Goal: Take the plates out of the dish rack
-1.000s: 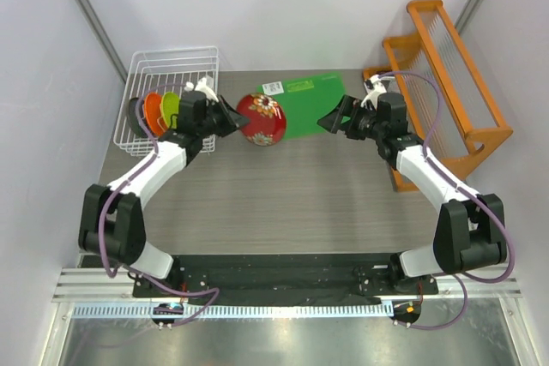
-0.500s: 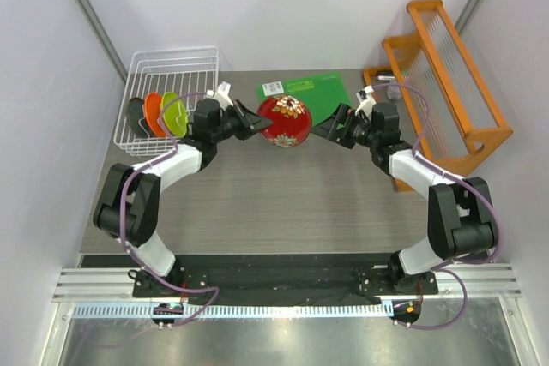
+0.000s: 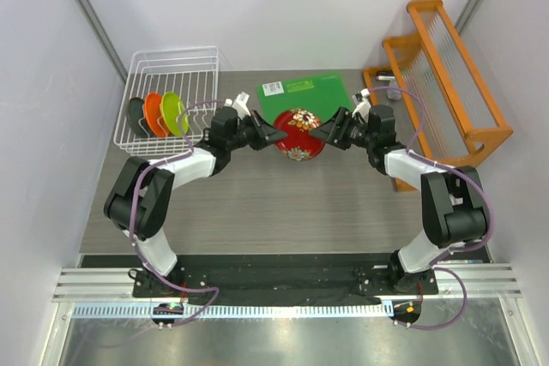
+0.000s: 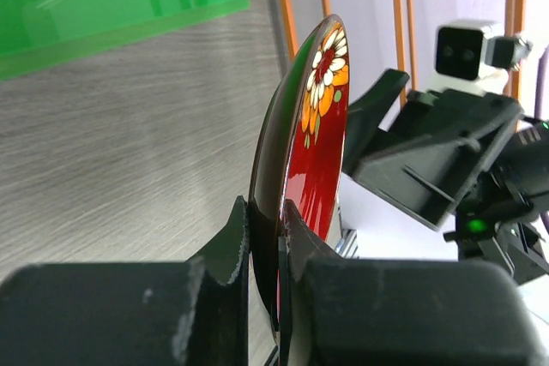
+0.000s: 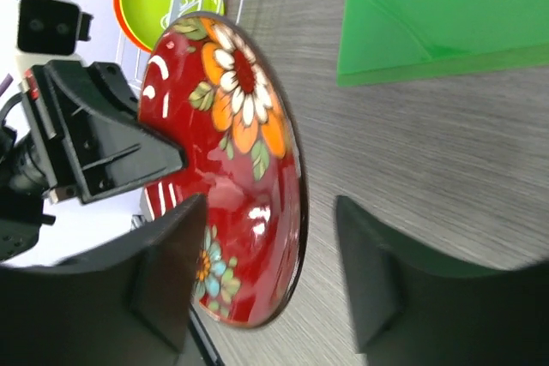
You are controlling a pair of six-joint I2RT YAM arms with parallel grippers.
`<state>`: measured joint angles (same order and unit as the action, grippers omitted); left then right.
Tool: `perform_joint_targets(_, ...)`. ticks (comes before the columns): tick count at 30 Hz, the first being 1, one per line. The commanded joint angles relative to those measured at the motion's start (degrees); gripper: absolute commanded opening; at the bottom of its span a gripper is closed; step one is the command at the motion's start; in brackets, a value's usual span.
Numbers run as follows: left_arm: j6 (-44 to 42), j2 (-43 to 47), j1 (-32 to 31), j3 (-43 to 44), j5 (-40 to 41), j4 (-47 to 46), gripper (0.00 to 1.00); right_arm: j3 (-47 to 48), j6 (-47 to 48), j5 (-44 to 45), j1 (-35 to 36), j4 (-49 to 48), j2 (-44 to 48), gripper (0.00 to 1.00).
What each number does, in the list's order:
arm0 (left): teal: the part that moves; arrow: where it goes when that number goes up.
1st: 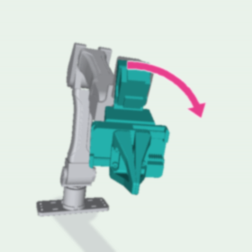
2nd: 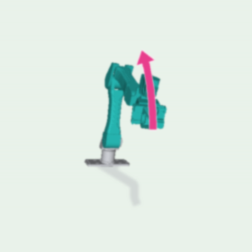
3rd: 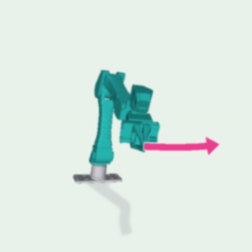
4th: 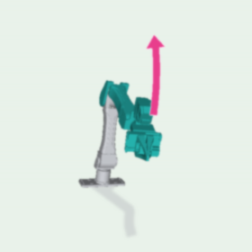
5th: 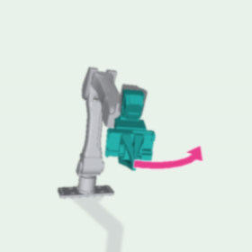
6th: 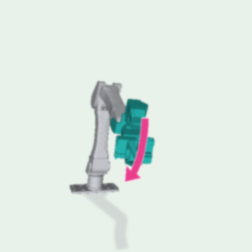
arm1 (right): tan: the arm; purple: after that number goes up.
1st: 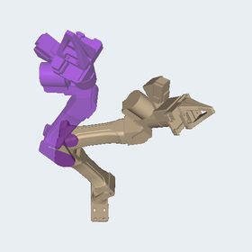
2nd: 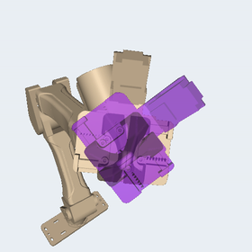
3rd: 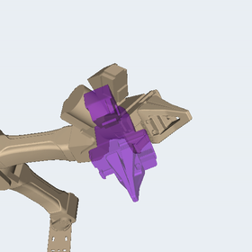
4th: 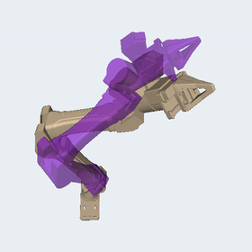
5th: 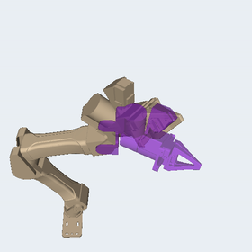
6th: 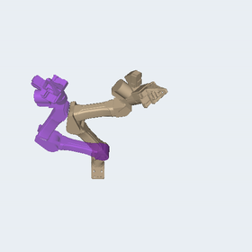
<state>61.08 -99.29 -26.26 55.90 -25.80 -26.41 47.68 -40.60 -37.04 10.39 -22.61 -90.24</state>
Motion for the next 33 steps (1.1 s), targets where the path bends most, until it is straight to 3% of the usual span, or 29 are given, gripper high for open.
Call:
perform_joint_targets(1,0.45,0.67,-1.33,1.32,-0.21,-6.54,0.0,0.66,-1.67,-3.39,-0.11,-4.37,-2.13,0.56)
perform_joint_targets(4,0.27,0.15,-1.69,1.93,-0.48,-6.46,0.0,0.13,-3.43,-5.23,-0.11,-7.26,-3.36,0.32)
perform_joint_targets(5,0.27,-0.03,-1.78,2.11,-0.74,-6.46,0.0,0.04,-3.78,-5.67,-0.11,-8.05,-3.54,0.11)
perform_joint_targets(6,0.18,-0.21,-1.86,2.2,-0.74,-6.46,0.0,-0.13,-3.87,-5.59,-0.11,-8.15,-3.72,0.02)
perform_joint_targets(9,-1.48,0.05,-1.86,2.46,-0.04,-4.27,0.0,-0.83,-3.26,-3.15,-0.37,-6.58,-1.71,0.01)
perform_joint_targets(10,-2.27,0.23,-1.86,2.63,0.4,-3.04,0.06,-0.92,-1.08,-1.74,-0.29,-3.35,-0.83,0.01)
perform_joint_targets(11,-3.41,0.41,-1.86,3.07,1.45,-0.07,0.16,-0.66,0.07,-0.07,-0.37,-0.79,0.05,0.01)
perform_joint_targets(13,-7.26,1.63,-1.86,3.51,3.56,3.81,0.46,-0.48,3.49,4.58,-1.07,5.17,3.12,0.01)
perform_joint_targets(16,-14.02,4.27,-1.78,4.22,10.31,11.54,0.7,-0.31,5.61,7.49,-2.83,10.98,6.29,0.01)
perform_joint_targets(23,-29.49,12.09,-1.86,8.43,34.65,31.04,0.85,-0.04,9.83,6.46,-3.98,20.23,5.61,0.01)
perform_joint_targets(26,-34.16,14.29,-1.6,10.45,43.98,34.93,0.98,-1.09,10.71,5.58,-3.89,21.29,3.94,0.01)
perform_joint_targets(29,-36.37,13.68,-0.46,14.23,48.64,40.19,0.98,-1.45,11.5,4.52,-3.89,21.56,2.7,0.01)
perform_joint_targets(33,-39.1,14.73,-0.11,14.33,56.2,39.87,0.98,-1.01,12.56,3.12,-3.89,21.47,-1.06,0.01)
